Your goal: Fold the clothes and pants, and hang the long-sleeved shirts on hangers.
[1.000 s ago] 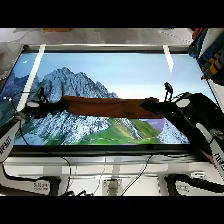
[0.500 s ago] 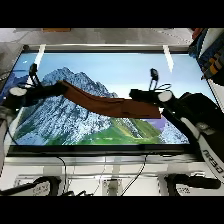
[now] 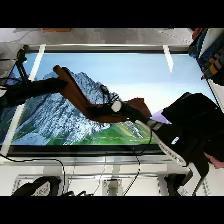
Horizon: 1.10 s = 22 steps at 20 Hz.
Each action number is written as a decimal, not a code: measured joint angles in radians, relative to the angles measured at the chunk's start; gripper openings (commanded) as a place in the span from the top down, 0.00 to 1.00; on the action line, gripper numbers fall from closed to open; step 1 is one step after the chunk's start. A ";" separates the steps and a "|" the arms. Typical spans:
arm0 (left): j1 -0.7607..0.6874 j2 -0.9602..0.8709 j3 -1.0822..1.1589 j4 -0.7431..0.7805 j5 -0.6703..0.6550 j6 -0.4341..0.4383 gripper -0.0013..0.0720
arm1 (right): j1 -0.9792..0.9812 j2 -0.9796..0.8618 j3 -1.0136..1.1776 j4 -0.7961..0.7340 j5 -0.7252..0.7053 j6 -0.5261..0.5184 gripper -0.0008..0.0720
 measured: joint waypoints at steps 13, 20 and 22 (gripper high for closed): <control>-0.572 -0.220 0.001 -0.193 0.411 0.001 0.83 | -0.480 0.143 0.099 -0.485 0.496 0.019 0.98; -0.898 -0.380 0.001 -0.180 0.805 0.001 0.00 | -0.774 0.188 0.068 -0.522 0.754 -0.018 0.98; -0.907 -0.383 0.001 -0.139 0.838 0.001 0.00 | -0.823 0.181 0.040 -0.480 0.802 -0.087 0.98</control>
